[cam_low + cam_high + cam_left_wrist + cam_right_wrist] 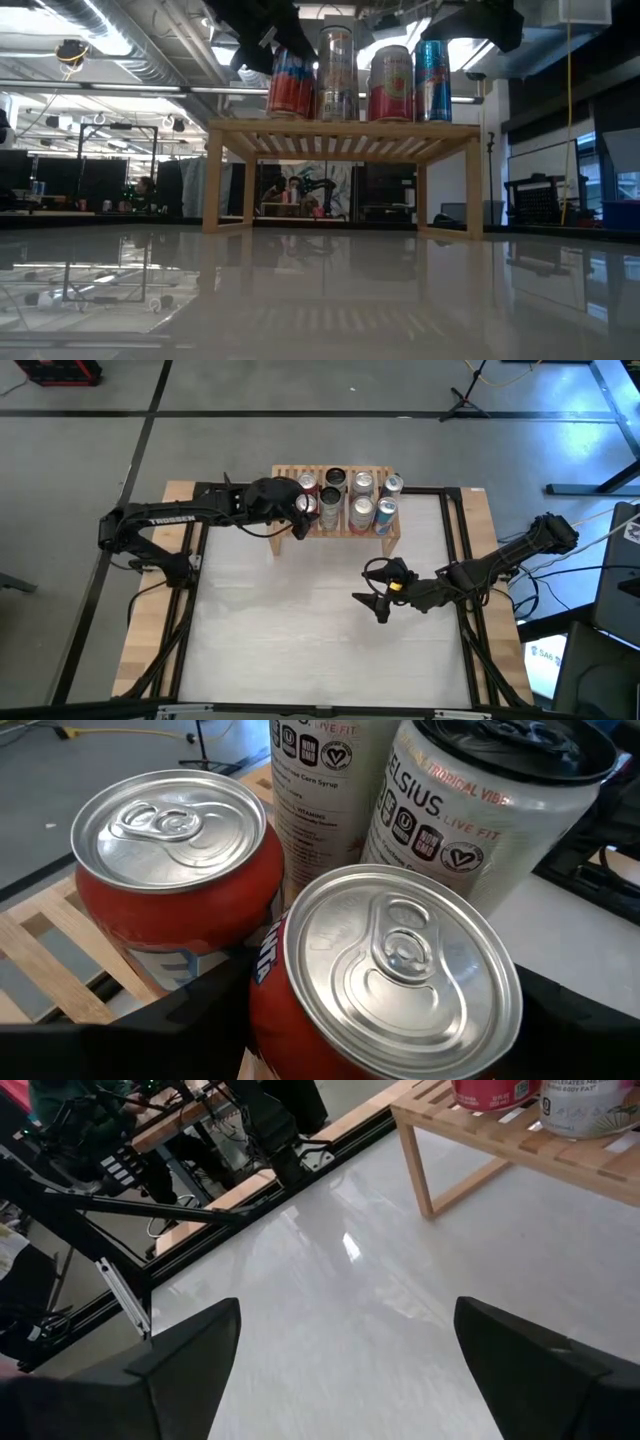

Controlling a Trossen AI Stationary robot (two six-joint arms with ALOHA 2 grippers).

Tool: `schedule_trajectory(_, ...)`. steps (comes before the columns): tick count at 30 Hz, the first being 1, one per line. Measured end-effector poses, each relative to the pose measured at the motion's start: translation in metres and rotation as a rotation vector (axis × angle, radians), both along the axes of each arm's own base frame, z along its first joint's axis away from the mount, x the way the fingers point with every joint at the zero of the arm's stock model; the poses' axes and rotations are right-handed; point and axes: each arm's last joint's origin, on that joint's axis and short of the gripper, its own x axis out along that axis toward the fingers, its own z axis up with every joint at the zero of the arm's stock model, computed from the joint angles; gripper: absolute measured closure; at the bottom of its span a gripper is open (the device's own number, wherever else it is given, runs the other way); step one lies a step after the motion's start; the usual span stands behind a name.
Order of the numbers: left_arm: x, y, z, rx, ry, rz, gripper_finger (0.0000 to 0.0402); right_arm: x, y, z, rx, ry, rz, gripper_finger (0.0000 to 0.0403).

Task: Place canned beverage on shelf
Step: Put the red soda can onto the shelf, then return to Home Position

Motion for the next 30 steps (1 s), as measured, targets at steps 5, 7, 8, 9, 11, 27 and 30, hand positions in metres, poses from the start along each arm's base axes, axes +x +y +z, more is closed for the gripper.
schedule_trajectory(5,0.0,-0.001,0.0,-0.004,-0.002,0.0,0.011,0.0,0.0,0.0,-0.002,0.002,0.0,0.0043)
schedule_trajectory(7,0.001,-0.002,0.0,-0.003,-0.002,-0.003,0.0109,0.0,0.0,0.0,-0.003,0.004,0.0,0.0043)
schedule_trajectory(8,0.001,-0.002,0.0,-0.003,-0.002,-0.003,0.0106,0.0,0.0,0.0,-0.003,0.006,0.0,0.0043)
schedule_trajectory(9,0.001,-0.002,0.0,-0.003,-0.002,-0.003,0.0102,0.0,0.0,-0.001,-0.004,0.006,0.0,0.0043)
schedule_trajectory(11,0.001,-0.002,0.0,-0.004,-0.001,-0.003,0.0091,0.0,0.0,-0.001,-0.004,0.006,0.0,0.0043)
schedule_trajectory(27,0.001,-0.002,0.004,0.002,-0.035,-0.009,0.0049,-0.001,0.0,-0.001,-0.006,0.013,0.0,0.0043)
schedule_trajectory(30,-0.003,-0.003,0.011,0.012,-0.072,-0.01,0.0048,-0.001,0.0,-0.001,-0.006,0.013,0.0,0.0043)
